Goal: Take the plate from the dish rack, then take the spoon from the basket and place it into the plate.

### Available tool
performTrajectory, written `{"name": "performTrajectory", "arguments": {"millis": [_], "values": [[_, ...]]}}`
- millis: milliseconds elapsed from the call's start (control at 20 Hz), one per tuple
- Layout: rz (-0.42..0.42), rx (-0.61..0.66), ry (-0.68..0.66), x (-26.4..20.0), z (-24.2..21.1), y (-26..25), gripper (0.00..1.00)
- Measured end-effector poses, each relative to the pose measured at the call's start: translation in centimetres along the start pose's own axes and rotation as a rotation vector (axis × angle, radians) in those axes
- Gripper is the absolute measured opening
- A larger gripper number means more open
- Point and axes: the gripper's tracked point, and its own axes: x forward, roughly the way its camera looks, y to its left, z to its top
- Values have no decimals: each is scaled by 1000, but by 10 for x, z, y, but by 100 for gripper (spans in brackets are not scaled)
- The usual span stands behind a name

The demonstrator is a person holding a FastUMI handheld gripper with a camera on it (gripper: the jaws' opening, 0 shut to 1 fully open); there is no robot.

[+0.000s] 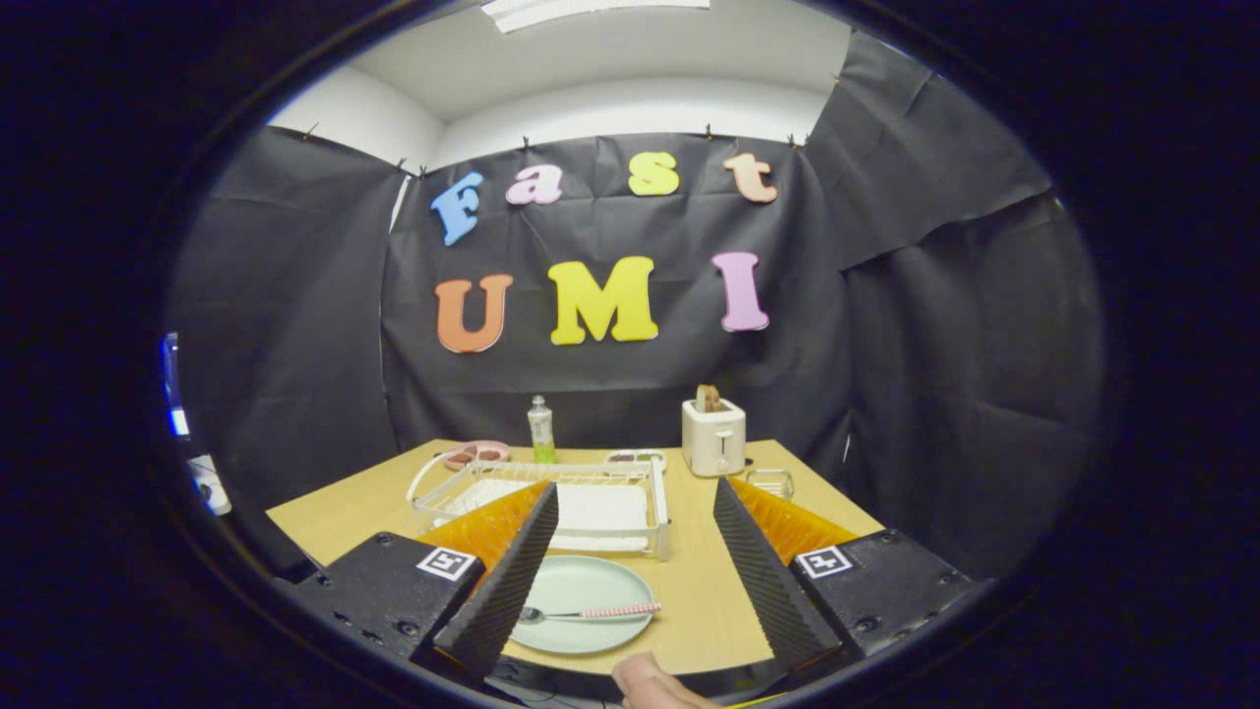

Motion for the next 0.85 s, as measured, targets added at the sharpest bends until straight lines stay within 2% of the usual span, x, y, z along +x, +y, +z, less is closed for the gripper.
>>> {"name": "performTrajectory", "arguments": {"millis": [250,550,850], "values": [[-9,21,-3,-21,9,-5,100],[32,36,42,-18,2,2,100],[12,28,76,-11,-6,-5,100]]}}
